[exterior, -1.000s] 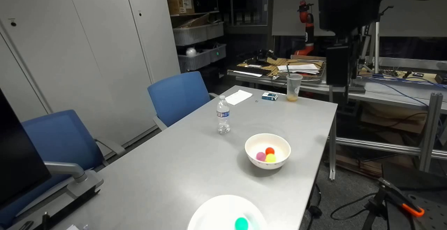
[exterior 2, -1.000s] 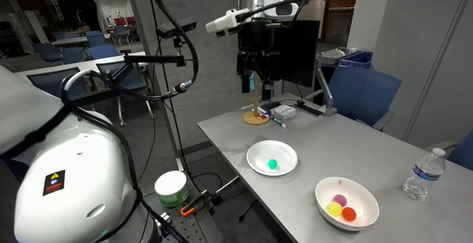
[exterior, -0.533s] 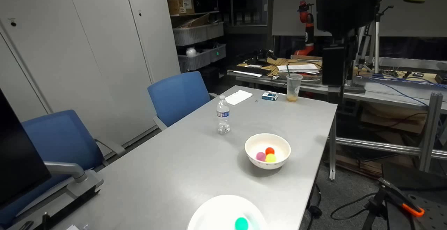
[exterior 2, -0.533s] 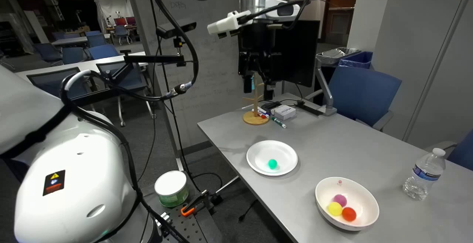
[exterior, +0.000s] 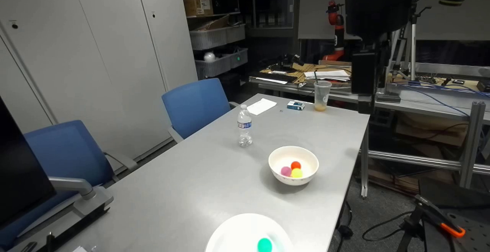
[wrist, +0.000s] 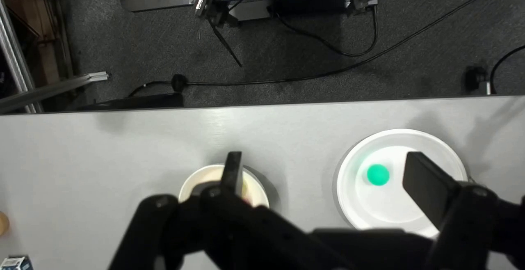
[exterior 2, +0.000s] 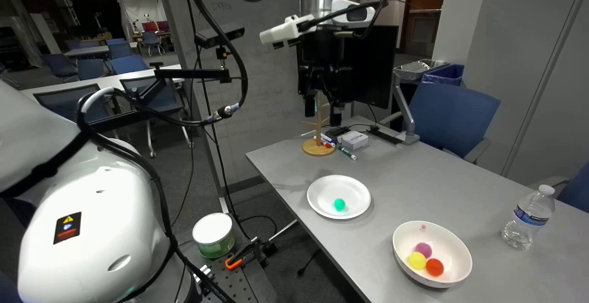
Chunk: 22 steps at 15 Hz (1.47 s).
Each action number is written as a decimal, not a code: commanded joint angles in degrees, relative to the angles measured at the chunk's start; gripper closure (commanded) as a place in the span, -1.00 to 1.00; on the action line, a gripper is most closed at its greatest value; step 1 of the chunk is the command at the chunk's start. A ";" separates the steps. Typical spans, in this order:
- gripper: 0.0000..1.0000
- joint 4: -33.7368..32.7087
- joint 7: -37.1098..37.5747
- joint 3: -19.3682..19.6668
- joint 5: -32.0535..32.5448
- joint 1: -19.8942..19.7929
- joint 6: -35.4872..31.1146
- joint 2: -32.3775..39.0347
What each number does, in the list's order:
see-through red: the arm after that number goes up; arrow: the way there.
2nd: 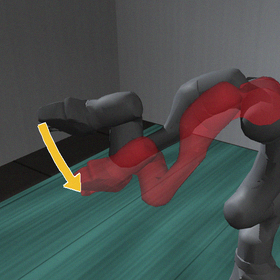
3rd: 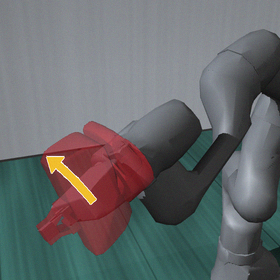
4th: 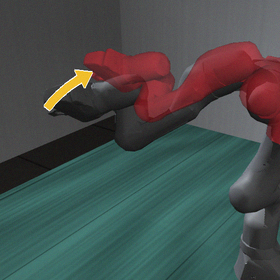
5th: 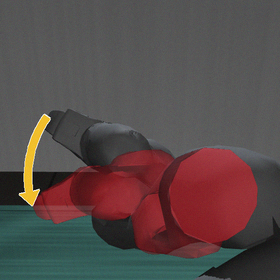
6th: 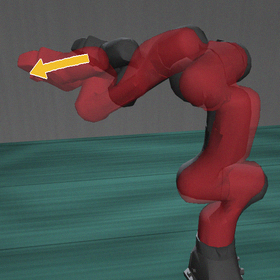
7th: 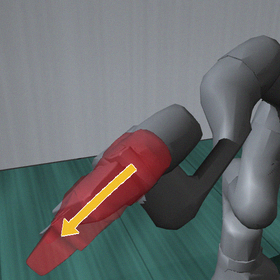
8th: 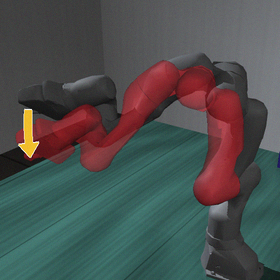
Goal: Put the purple ball in the bowl on the plate
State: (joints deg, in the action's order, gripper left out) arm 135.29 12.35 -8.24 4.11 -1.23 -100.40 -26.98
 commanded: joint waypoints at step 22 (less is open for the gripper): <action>-1.00 -2.62 2.16 9.35 1.43 -3.16 -24.41 21.18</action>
State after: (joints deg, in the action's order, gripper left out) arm 132.81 18.07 0.00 5.15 -4.45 -122.58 -7.34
